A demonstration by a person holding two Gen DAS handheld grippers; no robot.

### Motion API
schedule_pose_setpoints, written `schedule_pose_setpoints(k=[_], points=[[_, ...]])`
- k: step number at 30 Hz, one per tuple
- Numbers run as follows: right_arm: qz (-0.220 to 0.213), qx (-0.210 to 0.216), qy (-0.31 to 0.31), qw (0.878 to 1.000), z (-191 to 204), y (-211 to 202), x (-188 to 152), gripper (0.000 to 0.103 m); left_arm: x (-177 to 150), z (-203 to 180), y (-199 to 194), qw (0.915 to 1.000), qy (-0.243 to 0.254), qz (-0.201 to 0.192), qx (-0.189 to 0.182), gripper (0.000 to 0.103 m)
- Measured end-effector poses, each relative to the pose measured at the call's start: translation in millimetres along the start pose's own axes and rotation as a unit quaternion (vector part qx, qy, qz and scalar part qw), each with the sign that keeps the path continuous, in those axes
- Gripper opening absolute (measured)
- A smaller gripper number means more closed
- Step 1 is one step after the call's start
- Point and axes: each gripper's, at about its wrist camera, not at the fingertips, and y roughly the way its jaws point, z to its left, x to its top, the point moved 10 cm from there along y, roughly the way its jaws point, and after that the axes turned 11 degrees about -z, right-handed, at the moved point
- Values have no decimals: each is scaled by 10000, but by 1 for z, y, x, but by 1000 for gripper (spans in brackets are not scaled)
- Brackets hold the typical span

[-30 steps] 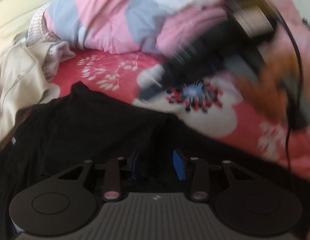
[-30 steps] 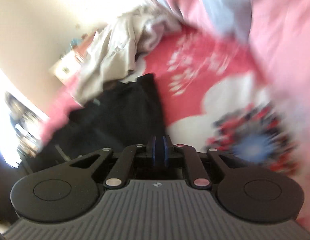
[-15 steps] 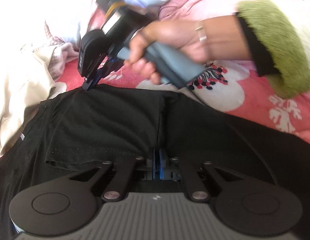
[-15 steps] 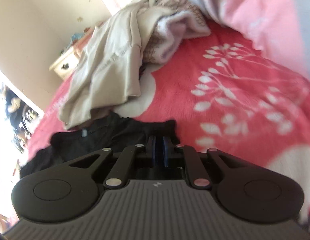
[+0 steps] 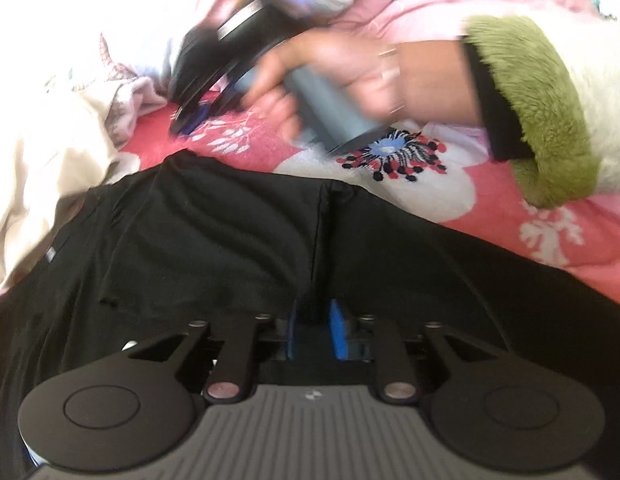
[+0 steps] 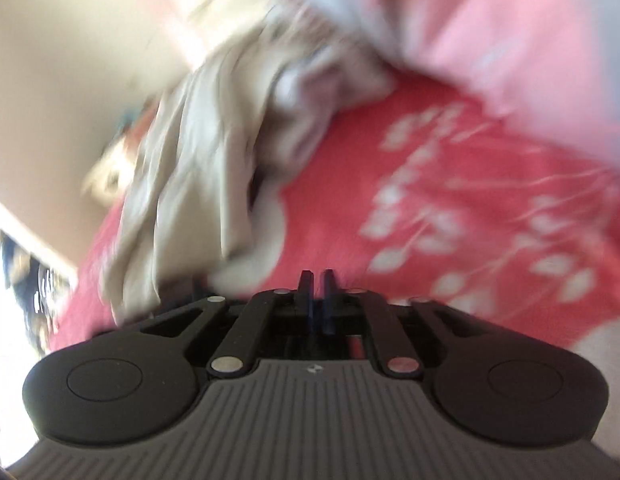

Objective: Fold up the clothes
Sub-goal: 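Smooth the folded T-shirt flat with both open tools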

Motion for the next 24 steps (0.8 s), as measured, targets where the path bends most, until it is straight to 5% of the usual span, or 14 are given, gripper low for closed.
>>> schedule_pose_setpoints(k=[2, 7, 11, 14, 18, 24], points=[[96, 211, -43, 9997, 5, -29, 5, 7, 3, 10, -18, 10000, -25, -49, 3, 22], [1123, 645, -340, 9910, 21, -96, -29, 7, 15, 52, -24, 9977, -468, -281, 413, 24], [1542, 326, -1089, 9815, 17, -112, -78, 7, 1, 85, 11, 9912, -1086, -135, 743, 24], [1481, -144, -1314, 9801, -11, -116, -91, 0, -16, 99, 16, 9831, -1677, -56, 725, 28], [1050, -439, -1012, 9883, -16, -130, -67, 7, -18, 110, 2, 9724, -2152, -311, 841, 30], [1290, 237, -1647, 9776, 43, -129, -91, 7, -29, 123, -20, 9515, -2850, -550, 1017, 39]])
